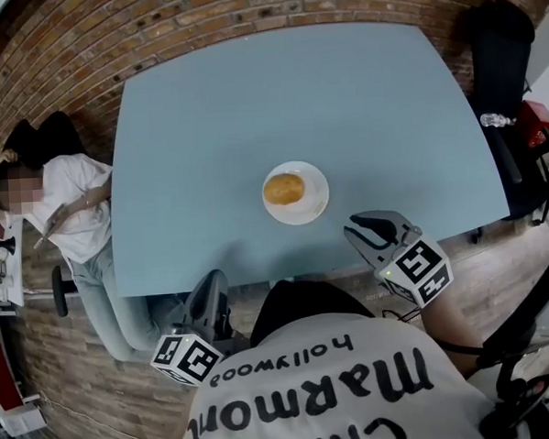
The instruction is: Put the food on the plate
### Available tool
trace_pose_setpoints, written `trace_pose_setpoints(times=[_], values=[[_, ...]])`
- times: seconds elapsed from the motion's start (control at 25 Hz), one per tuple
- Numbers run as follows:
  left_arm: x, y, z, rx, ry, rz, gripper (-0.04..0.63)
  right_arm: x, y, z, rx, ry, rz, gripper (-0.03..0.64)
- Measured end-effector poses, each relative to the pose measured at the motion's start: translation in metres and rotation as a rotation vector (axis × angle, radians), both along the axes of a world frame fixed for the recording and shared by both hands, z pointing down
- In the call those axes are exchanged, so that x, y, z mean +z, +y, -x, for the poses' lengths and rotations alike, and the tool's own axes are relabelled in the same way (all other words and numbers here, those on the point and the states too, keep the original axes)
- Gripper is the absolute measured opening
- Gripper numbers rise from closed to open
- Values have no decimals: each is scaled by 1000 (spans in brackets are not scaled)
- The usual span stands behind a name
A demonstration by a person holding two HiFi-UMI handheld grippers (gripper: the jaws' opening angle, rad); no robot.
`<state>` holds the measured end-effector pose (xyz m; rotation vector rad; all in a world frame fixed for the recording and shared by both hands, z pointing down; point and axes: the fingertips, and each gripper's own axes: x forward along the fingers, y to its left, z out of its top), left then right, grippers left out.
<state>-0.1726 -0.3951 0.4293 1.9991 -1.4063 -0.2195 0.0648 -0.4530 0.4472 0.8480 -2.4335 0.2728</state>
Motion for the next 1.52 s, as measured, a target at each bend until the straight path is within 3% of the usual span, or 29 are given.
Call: trace_pose_setpoints(times=[0.28, 0.64, 1.52], values=[[3, 20, -35, 34, -44, 4, 11, -6, 38, -36, 66, -86, 13, 35], [-15, 30, -60, 61, -102, -84, 11, -4, 58, -80, 188, -163, 42, 32], [-5, 35, -66, -1, -116, -75, 9, 3, 43, -87, 126, -147, 24, 18]])
